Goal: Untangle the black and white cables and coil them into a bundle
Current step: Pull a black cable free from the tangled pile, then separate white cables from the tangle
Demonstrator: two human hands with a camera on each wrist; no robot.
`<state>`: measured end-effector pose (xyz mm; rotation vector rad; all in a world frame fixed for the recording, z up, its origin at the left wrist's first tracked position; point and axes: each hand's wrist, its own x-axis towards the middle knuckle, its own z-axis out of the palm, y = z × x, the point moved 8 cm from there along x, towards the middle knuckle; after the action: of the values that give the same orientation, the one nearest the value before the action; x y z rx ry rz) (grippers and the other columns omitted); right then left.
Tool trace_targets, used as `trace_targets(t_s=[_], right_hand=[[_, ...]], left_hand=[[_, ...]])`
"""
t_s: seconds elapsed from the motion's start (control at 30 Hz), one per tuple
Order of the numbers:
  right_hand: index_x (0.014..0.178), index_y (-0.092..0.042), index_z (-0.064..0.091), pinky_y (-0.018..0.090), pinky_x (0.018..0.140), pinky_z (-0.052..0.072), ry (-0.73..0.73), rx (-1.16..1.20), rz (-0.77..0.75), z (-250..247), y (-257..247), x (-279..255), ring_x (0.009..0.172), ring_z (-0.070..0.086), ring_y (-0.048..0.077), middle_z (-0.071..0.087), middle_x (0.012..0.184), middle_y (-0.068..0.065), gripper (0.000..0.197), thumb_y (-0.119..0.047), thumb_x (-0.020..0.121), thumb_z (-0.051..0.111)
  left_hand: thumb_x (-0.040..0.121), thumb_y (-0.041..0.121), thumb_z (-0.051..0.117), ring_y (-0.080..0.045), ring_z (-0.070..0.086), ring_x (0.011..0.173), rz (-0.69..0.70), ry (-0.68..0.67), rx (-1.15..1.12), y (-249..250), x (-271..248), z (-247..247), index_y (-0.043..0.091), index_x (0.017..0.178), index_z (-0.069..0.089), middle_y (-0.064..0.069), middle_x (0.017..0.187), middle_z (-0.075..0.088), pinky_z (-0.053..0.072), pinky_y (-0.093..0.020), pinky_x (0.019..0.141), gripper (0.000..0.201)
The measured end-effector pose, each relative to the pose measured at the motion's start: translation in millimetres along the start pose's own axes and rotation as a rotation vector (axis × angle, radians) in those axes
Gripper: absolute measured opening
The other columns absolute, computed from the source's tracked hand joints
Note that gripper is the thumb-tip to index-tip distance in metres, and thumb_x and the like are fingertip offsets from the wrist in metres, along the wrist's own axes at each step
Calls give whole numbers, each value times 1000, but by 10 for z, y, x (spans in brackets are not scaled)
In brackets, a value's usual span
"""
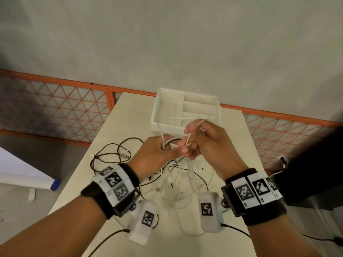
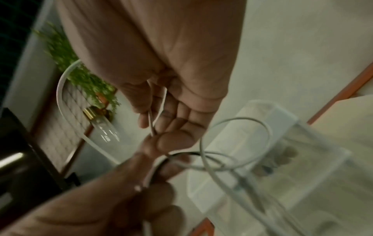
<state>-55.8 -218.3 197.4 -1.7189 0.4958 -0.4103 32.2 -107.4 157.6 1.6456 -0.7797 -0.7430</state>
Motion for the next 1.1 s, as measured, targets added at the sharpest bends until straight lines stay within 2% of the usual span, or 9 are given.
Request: trace_targets(t_s=[0.17, 0.3, 0.47, 0.53, 0.6, 0.7, 0.87, 0.97, 1.1], right_hand=[[93, -15, 65, 30, 51, 45, 187, 139, -176, -311, -295, 21, 55, 55, 25, 69, 73, 11, 28, -7, 105, 41], [93, -22, 72, 26, 46, 40, 408, 65, -171, -683, -172, -29, 47, 46, 14, 59, 64, 0, 24, -28, 104, 52], [100, -20, 71, 40, 61, 56, 124, 168, -60, -104, -45, -49, 59, 58, 28, 67, 73, 9, 31, -36, 106, 44], [102, -18, 70, 46, 68, 60, 80, 154, -79, 82, -81, -30, 66, 64, 30, 70, 75, 11, 33, -37, 106, 43], [101, -18, 70, 46, 68, 61, 107, 164, -88, 80, -93, -10, 68, 66, 29, 71, 75, 11, 33, -35, 107, 42], [98, -16, 68, 37, 59, 54, 183, 213, -127, -161, -105, 4, 65, 64, 32, 68, 73, 14, 31, -23, 109, 39], [94, -21, 73, 33, 56, 49, 582, 129, -202, -786, -116, 6, 60, 60, 22, 55, 62, 2, 29, -23, 105, 46], [104, -31, 77, 36, 70, 53, 653, -52, -188, -820, -20, 14, 69, 56, 12, 60, 77, -6, 26, -41, 99, 54], [95, -31, 78, 34, 59, 42, 682, -15, -139, -861, 110, 6, 55, 43, 18, 48, 57, -11, 30, -54, 93, 58]], left_hand=[[97, 32, 58, -1, 36, 30, -140, -112, 189, -282, -6, 186, 2, 92, 74, 17, 32, 40, 28, -12, 40, 34], [95, 35, 59, -10, 29, 43, -274, 69, 161, -576, -24, -219, 15, 81, 78, -1, 58, 39, 27, -22, 45, 31], [88, 38, 67, -10, 31, 46, -98, -116, -305, -1, 42, -49, 20, 108, 74, 8, 51, 35, 26, -29, 50, 28], [90, 29, 68, -3, 40, 45, 6, -192, -236, 245, 30, 144, 23, 88, 72, 11, 53, 49, 30, -22, 46, 7], [93, 19, 66, 3, 46, 41, 37, -120, -123, 227, 76, 156, 23, 72, 66, 18, 47, 52, 35, -14, 46, 21], [91, 25, 69, 6, 49, 44, -13, -109, 107, -57, 98, 58, 21, 74, 68, 20, 46, 58, 36, -8, 50, 18], [84, 30, 68, -12, 55, 60, -206, -53, 505, -730, 75, -199, 16, 65, 62, 8, 60, 61, 43, -26, 63, 25], [81, 21, 65, -15, 65, 80, -262, -4, 604, -763, 74, -341, 24, 91, 72, 5, 84, 70, 49, -26, 70, 13], [86, 15, 59, -11, 54, 63, -343, 78, 600, -707, 121, -563, 28, 110, 66, 6, 76, 61, 37, -19, 50, 28]])
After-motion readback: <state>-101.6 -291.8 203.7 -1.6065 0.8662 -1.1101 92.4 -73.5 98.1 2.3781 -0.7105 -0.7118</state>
